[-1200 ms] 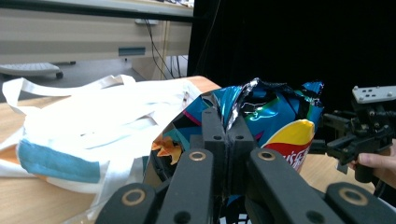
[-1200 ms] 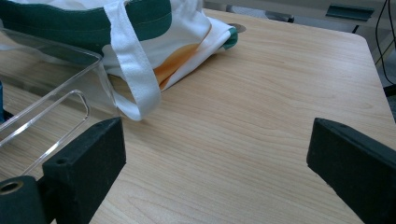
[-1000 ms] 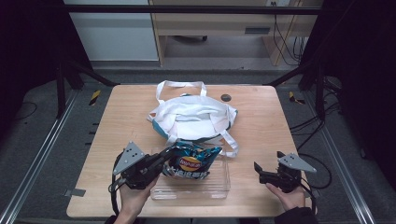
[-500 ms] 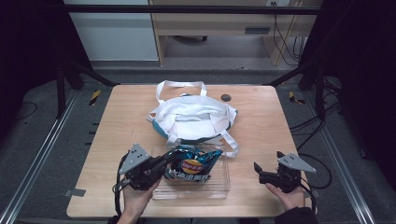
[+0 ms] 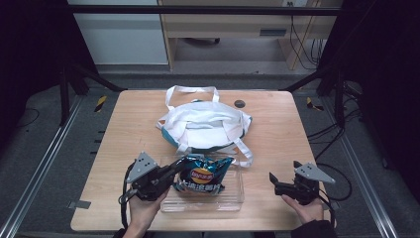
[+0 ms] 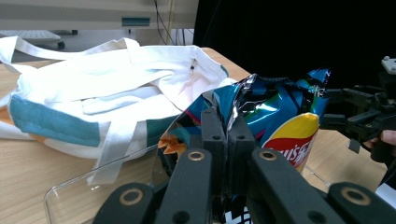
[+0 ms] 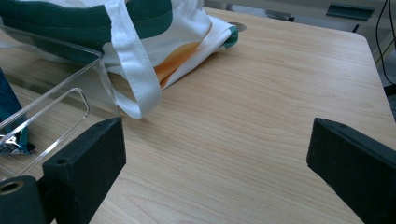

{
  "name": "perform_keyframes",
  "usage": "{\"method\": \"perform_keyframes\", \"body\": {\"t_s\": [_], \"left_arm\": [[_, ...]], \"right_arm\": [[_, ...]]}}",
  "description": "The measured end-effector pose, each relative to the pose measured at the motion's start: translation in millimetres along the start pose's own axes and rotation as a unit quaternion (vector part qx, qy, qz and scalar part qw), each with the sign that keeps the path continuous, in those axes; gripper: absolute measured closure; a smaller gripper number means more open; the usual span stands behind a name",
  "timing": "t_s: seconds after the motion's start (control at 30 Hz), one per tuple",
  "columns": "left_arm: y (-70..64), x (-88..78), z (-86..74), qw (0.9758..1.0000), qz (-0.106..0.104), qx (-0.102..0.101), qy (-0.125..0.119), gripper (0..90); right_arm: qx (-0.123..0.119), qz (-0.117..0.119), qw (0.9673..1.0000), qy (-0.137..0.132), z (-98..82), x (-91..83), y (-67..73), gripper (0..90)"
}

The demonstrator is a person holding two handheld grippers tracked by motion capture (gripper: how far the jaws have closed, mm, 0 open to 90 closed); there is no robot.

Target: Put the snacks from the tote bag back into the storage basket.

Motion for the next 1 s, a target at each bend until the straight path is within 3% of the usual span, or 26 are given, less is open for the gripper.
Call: {"method": "perform_keyframes", "body": {"t_s": [0.27, 1.0], "left_arm": [[3.8, 2.2, -2.0, 0.9999, 0.015, -0.002, 0.006, 87.6], [11.1, 14.9, -2.2, 0.9995, 0.031, -0.004, 0.002, 84.8]], "right_arm": [[0.000, 0.000, 1.0000, 0.001, -0.1, 0.2, 0.1, 4.9], [0.001, -0.002, 1.0000, 0.003, -0.1, 1.8, -0.5, 4.9]]}}
Point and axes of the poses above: each handheld gripper's, and its own axes: x roughly forward along the jaws, z roughly out of its top, y roughly to its left, the point moved 3 cm from there along x, roughly forward along the jaws, and after that the axes turned 2 degrees about -x, right-handed, at the moved point
